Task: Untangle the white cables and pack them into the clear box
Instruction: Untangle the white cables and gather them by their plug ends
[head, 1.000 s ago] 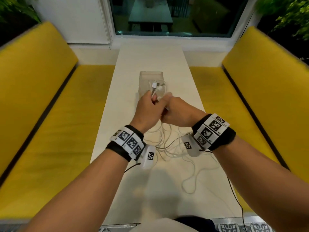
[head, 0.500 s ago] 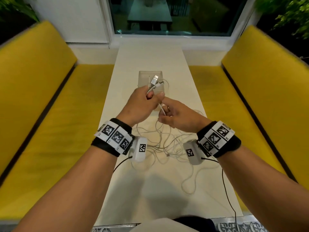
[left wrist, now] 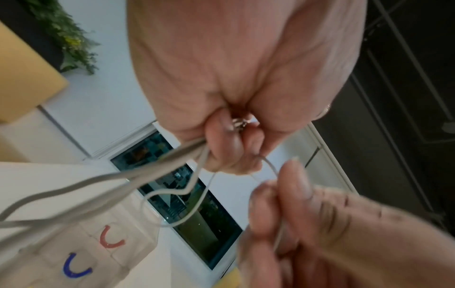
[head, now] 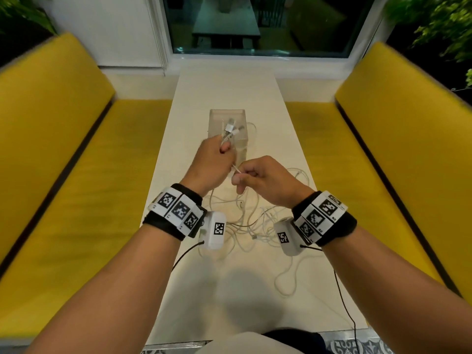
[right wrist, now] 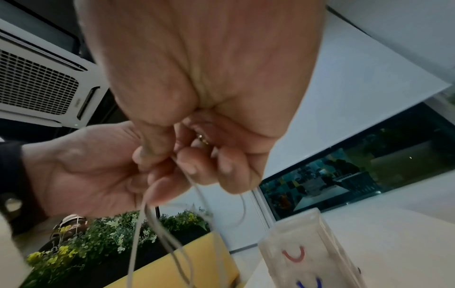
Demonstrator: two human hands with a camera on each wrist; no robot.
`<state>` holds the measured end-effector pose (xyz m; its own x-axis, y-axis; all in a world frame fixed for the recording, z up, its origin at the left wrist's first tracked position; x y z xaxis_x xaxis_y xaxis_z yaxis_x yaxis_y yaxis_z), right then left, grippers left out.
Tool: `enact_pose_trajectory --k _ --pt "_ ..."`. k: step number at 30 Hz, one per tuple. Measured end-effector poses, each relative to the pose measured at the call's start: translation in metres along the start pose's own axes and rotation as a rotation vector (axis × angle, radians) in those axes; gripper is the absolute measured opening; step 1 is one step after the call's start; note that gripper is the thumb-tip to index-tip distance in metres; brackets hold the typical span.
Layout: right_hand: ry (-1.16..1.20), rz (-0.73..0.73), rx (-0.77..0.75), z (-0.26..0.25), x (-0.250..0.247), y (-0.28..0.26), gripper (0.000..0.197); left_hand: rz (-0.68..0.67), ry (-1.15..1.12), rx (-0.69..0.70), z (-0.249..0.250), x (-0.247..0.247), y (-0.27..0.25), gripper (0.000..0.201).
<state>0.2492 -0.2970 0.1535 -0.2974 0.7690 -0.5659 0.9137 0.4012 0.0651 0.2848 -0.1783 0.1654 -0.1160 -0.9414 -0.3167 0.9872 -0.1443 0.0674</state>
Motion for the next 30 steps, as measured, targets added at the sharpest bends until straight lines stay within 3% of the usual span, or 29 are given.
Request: enact_pose_trajectory --k 3,7,12,16,21,26,30 --pt "-0.02 0.009 0.051 0.027 0.011 0.0 0.029 0.165 -0.212 0.004 0.007 -0.025 0.004 0.036" --pt "0.024 -0.072 0.323 0.095 0.035 -0.023 0.026 0.434 -0.519 0.108 0.032 -0.087 0.003 0.032" --pt "-0.001 -0.15 0.432 0.135 0.05 -0.038 0.031 0.602 -0.667 0.205 0.037 -0.129 -0.001 0.025" --pt "0.108 0.023 0.361 0.109 0.021 -0.021 0.032 0.507 -0.465 0.051 0.012 -0.112 0.006 0.017" --pt "0.163 0.283 0.168 0.04 -0.036 0.001 0.029 0.34 -0.201 -0.16 -0.028 -0.074 0.009 0.028" --pt "0.185 0.363 0.1 0.0 -0.081 0.017 0.028 0.076 -0.143 -0.126 -0.026 -0.031 0.007 0.029" --pt "0.011 0.452 0.051 -0.015 -0.119 0.029 0.031 0.072 -0.272 -0.089 -0.016 -0.024 0.007 0.037"
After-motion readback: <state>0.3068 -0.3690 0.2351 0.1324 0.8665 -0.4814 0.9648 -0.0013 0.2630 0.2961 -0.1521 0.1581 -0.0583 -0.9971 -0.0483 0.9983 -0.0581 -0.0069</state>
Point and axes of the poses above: each hand's wrist, its own y-axis towards the middle knuckle, its own x-axis out of the palm, z = x × y, the point moved 8 cm from there along y, towards the middle knuckle, and after that the axes turned 1 degree about -x, right-handed, at the moved point
